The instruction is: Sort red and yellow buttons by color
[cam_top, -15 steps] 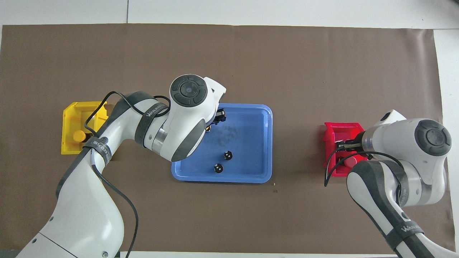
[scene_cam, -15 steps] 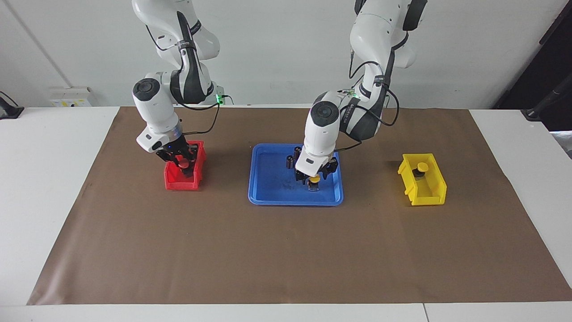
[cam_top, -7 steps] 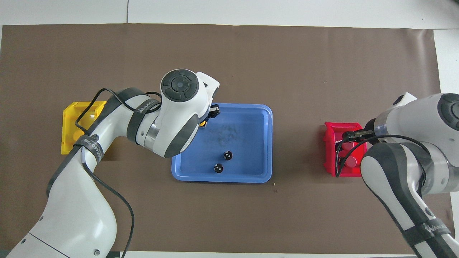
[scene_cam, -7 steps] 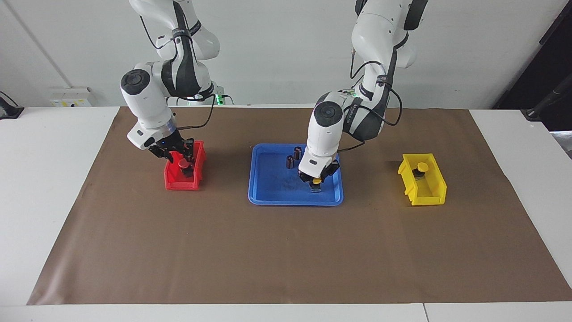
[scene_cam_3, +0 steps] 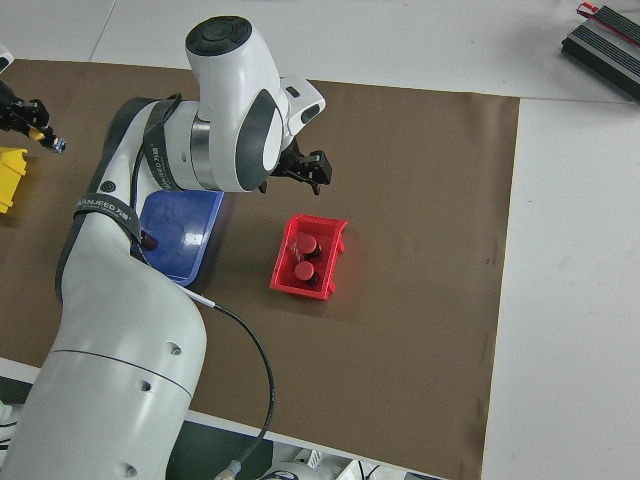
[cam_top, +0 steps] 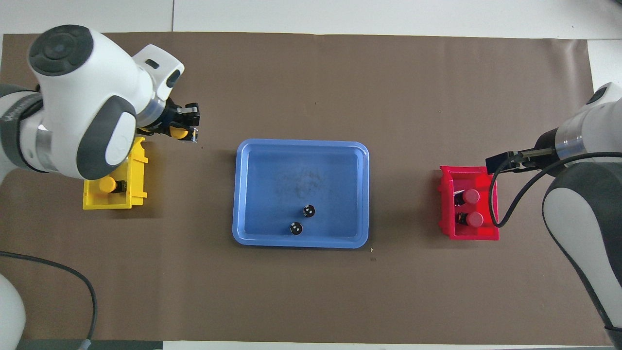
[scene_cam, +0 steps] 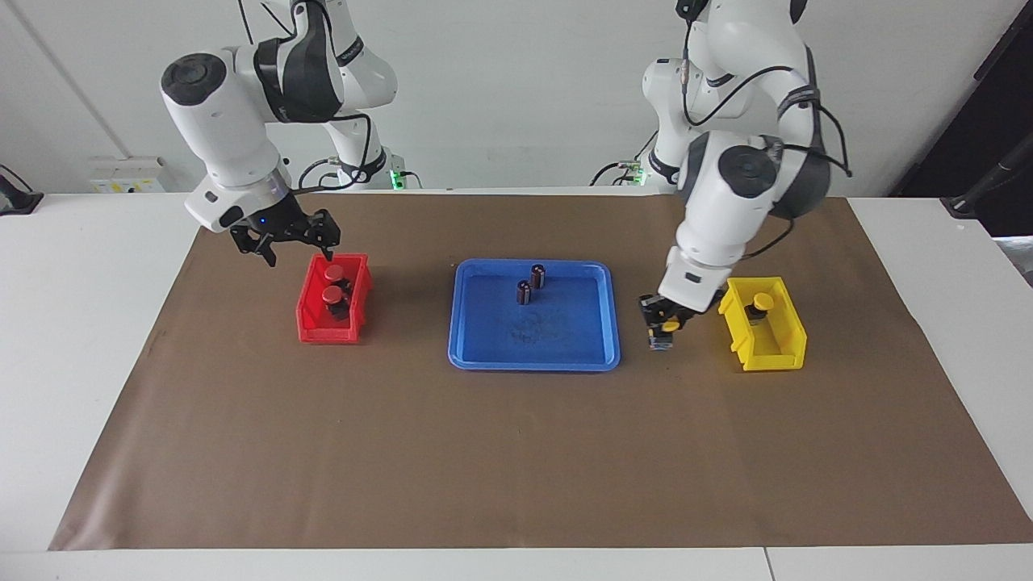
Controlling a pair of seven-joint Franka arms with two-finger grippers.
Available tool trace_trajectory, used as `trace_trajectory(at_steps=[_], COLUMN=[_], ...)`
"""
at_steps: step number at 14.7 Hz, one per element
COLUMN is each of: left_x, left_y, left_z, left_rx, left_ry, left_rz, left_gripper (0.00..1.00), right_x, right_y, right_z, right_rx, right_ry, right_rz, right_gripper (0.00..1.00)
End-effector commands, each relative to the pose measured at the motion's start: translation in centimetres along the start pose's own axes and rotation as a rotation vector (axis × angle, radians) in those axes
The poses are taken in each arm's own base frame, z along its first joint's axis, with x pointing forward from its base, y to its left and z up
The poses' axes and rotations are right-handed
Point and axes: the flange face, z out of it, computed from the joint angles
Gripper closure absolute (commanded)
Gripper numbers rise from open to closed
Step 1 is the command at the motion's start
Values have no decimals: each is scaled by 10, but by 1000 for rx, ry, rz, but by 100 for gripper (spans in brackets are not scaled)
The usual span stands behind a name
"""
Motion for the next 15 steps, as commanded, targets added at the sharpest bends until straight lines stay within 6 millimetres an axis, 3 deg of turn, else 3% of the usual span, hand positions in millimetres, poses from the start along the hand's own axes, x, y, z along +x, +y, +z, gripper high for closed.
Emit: trace_trajectory(at_steps=[1, 3, 4, 8, 14, 15], left_x=[19, 26, 27, 24, 12, 6], left_y=[-70, -113, -121, -141, -151, -165], left_z=[1, 2, 4, 11, 22, 28], left_rx=[-12, -13, -13, -15, -14, -16], left_ry=[-20, -29, -31, -50, -71, -72], left_rz=[108, 138, 134, 100, 89, 71], left_gripper=[99, 99, 99, 99, 99, 99], right_x=[5, 3, 0, 1, 0, -1], right_y=[27, 36, 48, 75, 94, 95], right_z=[-41, -53, -64, -90, -84, -84], right_rx=[-7, -6, -11, -13, -12, -10], right_ry=[24, 14, 12, 0, -14, -15], right_rz=[30, 47, 68, 110, 142, 141], right_gripper=[0, 0, 0, 0, 0, 0])
